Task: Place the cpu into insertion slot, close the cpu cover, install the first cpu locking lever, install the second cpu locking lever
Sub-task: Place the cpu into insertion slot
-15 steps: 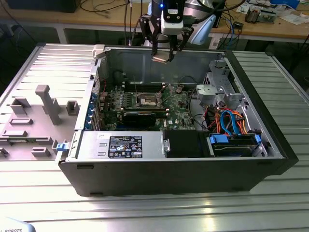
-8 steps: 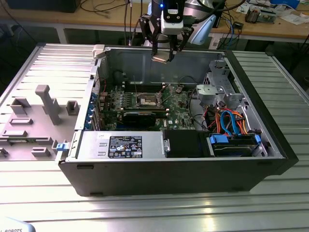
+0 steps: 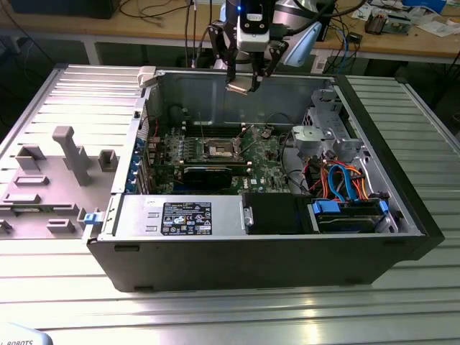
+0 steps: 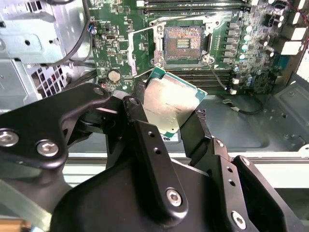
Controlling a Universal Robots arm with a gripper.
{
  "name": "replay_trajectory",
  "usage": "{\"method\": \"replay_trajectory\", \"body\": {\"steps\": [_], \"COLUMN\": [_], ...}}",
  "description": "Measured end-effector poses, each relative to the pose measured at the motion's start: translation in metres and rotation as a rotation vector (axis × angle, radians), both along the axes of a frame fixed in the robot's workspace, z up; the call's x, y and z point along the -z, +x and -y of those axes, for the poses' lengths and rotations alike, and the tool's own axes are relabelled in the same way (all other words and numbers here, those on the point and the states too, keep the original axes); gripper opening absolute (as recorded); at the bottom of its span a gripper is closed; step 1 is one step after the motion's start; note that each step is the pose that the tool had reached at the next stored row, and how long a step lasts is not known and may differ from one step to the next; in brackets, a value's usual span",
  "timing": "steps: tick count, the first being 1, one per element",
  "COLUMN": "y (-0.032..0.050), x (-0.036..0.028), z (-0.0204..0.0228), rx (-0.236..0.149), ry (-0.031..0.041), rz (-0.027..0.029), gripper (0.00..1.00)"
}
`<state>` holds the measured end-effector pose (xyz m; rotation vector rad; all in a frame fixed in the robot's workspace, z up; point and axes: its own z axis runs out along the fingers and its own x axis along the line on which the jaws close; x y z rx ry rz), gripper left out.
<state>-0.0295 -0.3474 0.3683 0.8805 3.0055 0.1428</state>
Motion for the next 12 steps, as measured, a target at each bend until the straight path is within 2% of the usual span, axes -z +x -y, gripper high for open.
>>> {"method": "replay_trajectory", "body": {"steps": [2, 10, 12], "y": [0.0000, 0.0000, 0.0000], "x": [0.0000, 0.0000, 0.0002], "z": [0.0000, 0.0000, 0.0000], "rx": [0.010, 0.013, 0.032], "ry": [0.0000, 0.0000, 0.0001], "rz": [0.0000, 0.0000, 0.0001], "gripper": [0.54, 0.54, 0.54]}}
